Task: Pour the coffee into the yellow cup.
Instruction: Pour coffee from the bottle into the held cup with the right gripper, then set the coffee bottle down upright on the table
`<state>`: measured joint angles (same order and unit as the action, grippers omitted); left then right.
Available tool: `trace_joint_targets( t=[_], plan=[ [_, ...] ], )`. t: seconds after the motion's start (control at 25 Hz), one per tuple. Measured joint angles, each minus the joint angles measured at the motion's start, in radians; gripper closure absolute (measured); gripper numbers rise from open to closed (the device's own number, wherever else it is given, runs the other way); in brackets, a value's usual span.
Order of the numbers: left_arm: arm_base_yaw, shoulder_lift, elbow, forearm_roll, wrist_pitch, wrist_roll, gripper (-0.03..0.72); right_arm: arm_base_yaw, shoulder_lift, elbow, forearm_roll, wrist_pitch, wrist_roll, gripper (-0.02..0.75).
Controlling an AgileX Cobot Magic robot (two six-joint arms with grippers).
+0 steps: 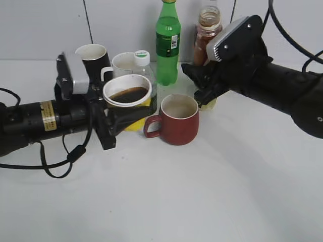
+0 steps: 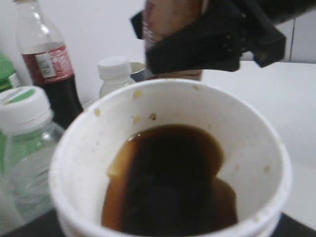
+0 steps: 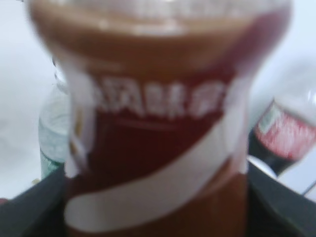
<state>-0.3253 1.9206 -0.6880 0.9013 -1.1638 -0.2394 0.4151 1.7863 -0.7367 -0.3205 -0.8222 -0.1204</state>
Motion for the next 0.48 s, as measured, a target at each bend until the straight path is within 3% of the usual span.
trace_joint_targets(
  t=[0.28,0.48],
  plan=[
    [0.128,-0.024,0.053,-0.007,0.021,0.0,0.3,-0.006,-0.001,0.177,0.241,-0.064,0.064,0.236],
    [0.15,-0.024,0.053,-0.08,0.088,0.0,0.3,-0.036,0.023,0.281,0.357,-0.131,0.065,0.236]
  ],
)
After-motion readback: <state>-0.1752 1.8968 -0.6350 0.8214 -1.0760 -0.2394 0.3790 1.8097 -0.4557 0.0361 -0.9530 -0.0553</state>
